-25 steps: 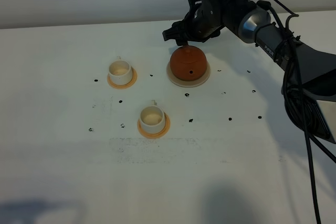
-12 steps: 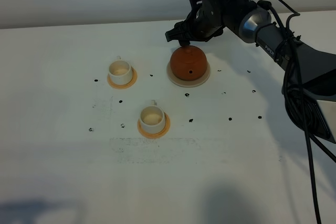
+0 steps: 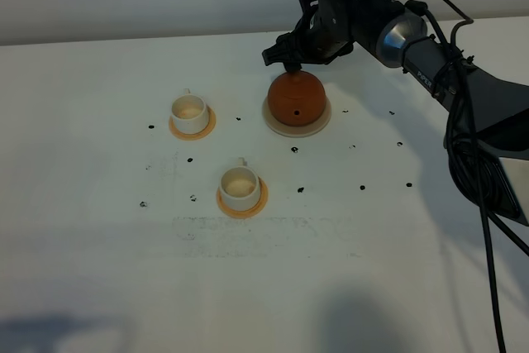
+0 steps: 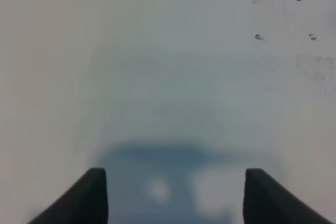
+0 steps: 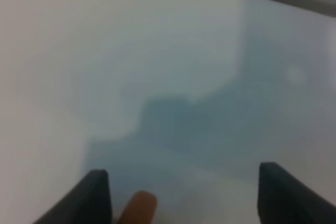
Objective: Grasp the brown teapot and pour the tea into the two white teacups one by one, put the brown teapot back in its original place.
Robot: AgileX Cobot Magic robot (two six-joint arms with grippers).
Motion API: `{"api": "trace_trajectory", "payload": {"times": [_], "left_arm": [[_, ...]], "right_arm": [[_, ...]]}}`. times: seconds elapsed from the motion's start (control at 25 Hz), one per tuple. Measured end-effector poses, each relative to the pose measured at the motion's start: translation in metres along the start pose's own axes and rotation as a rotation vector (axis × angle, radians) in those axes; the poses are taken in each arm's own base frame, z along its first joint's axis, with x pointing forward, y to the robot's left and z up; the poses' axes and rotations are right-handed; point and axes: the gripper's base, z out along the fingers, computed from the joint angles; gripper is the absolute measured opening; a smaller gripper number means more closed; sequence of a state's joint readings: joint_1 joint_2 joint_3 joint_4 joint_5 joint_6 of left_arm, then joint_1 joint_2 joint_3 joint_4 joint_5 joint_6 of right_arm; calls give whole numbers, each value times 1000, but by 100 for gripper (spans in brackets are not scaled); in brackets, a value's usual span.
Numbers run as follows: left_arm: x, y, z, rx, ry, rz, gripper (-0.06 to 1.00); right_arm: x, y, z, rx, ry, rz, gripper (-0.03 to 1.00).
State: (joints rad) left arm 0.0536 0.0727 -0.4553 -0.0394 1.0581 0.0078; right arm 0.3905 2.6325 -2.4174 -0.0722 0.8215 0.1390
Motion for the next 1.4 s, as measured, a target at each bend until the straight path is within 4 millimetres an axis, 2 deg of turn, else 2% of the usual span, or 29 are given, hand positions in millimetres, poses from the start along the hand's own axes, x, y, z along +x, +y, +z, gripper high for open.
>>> {"api": "trace_trajectory", "payload": {"times": [0.44, 1.4], "left_arm": [[0, 0, 0, 0, 0, -1, 55], [0, 0, 0, 0, 0, -1, 55]], "right_arm": [[0, -15, 0, 45, 13, -11, 59], [-4, -17, -8, 62, 11, -55, 59]]}}
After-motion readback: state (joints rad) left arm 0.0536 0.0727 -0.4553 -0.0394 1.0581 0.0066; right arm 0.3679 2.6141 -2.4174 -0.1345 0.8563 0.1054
